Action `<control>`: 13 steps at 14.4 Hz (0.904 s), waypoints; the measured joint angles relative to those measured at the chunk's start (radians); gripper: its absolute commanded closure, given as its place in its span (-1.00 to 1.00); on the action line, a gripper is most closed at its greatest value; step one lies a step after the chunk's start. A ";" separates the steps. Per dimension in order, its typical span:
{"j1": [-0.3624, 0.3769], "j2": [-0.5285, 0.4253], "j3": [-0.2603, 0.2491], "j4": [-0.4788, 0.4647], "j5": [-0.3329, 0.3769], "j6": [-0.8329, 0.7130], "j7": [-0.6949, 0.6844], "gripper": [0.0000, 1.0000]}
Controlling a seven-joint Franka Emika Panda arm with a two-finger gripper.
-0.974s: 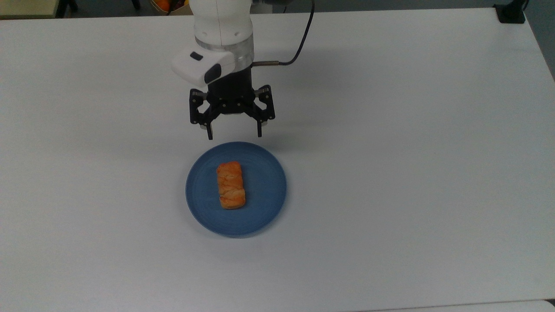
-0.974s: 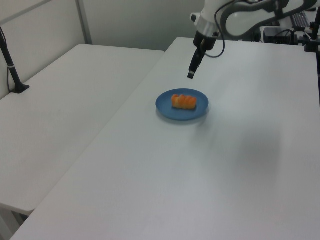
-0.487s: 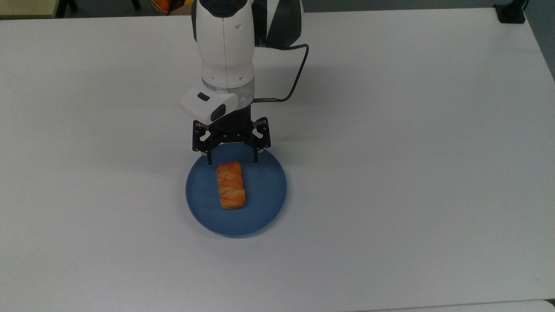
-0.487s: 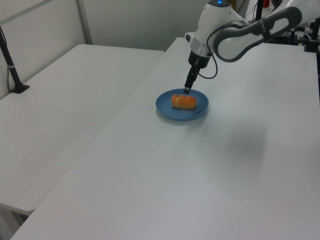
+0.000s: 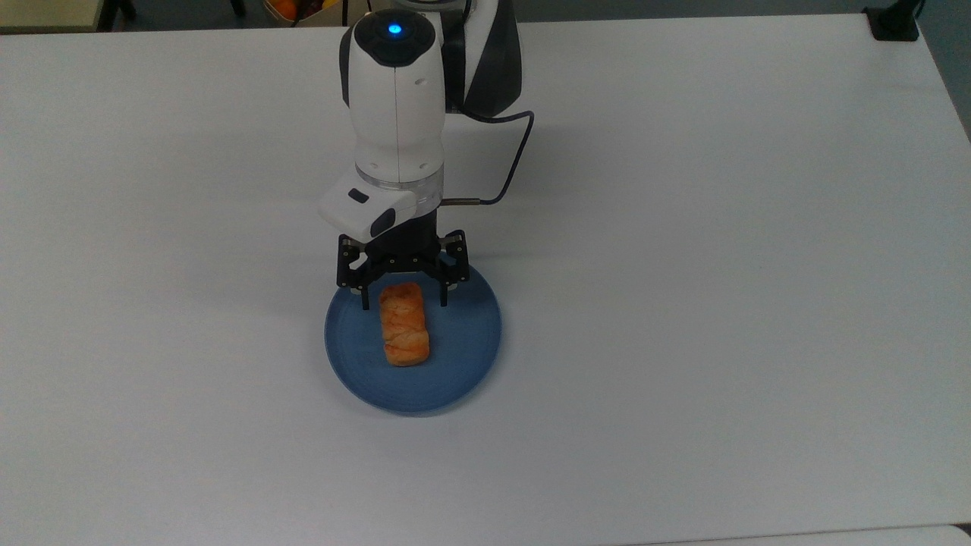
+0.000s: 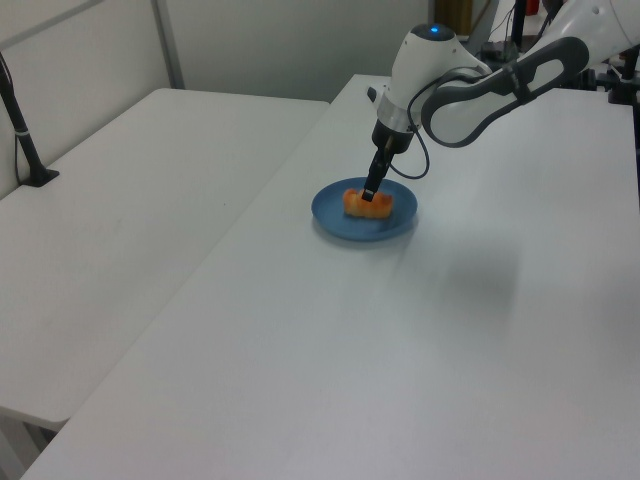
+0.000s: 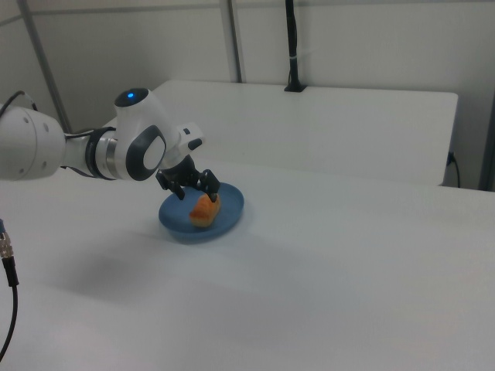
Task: Put the bread on the table
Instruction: 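Lower the gripper around the bread roll and close on it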
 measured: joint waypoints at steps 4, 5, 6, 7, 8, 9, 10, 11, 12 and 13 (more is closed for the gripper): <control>0.000 0.032 0.000 0.001 -0.032 0.068 0.057 -0.81; 0.000 0.036 0.000 0.001 -0.053 0.070 0.072 -0.68; 0.000 0.040 0.000 0.001 -0.068 0.070 0.078 -0.59; 0.000 0.044 0.000 0.001 -0.076 0.070 0.080 -0.42; 0.000 0.047 0.000 0.001 -0.080 0.070 0.081 -0.23; -0.002 0.050 -0.001 0.001 -0.089 0.070 0.081 -0.09; -0.004 0.052 -0.001 0.001 -0.095 0.070 0.081 0.04; -0.005 0.053 -0.001 0.001 -0.097 0.070 0.081 0.22; -0.006 0.053 -0.001 0.001 -0.098 0.070 0.081 0.23; -0.006 0.053 -0.001 0.001 -0.098 0.070 0.081 0.26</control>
